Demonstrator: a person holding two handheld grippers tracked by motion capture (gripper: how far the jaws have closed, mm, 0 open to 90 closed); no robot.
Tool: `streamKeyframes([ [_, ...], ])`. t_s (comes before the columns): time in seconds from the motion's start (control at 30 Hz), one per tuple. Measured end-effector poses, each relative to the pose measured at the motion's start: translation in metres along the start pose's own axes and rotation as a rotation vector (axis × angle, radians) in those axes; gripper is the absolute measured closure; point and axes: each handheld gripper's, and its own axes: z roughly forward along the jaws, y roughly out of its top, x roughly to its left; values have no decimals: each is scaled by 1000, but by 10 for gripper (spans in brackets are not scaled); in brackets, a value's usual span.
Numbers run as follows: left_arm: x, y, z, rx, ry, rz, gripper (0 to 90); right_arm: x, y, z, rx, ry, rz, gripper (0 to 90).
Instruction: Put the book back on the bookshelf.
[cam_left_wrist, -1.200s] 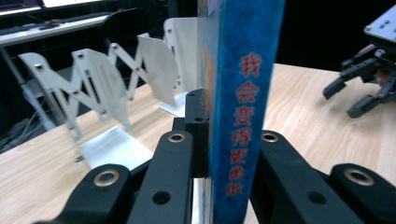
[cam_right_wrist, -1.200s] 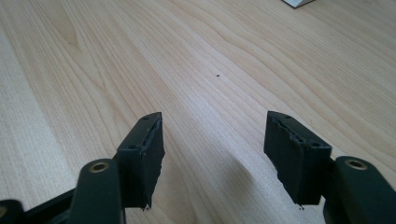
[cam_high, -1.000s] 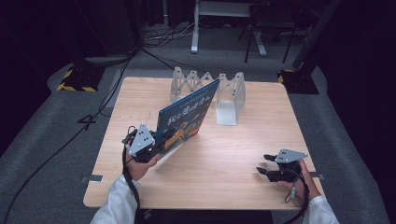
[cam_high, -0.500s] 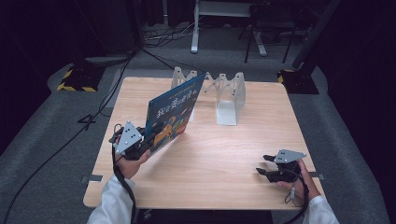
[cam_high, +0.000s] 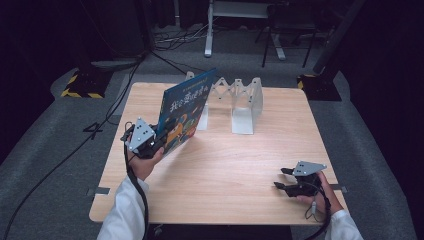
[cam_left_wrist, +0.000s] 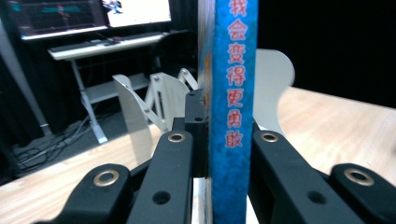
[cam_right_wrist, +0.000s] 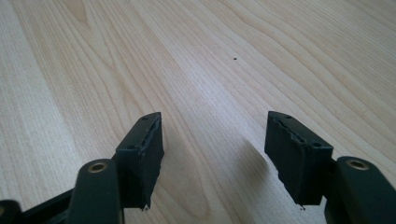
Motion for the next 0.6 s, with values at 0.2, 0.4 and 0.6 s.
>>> streamKeyframes([
  [0.2, 6, 12, 10, -14, 12, -6, 828, -1, -2, -1, -1, -1, 3, 375],
  [0.4, 9, 17, 23, -8, 37, -17, 828, -1, -2, -1, -4, 0, 5, 372],
  [0.6, 12, 17, 36, -14, 75, -45, 828, -1, -2, -1, -7, 8, 6, 373],
])
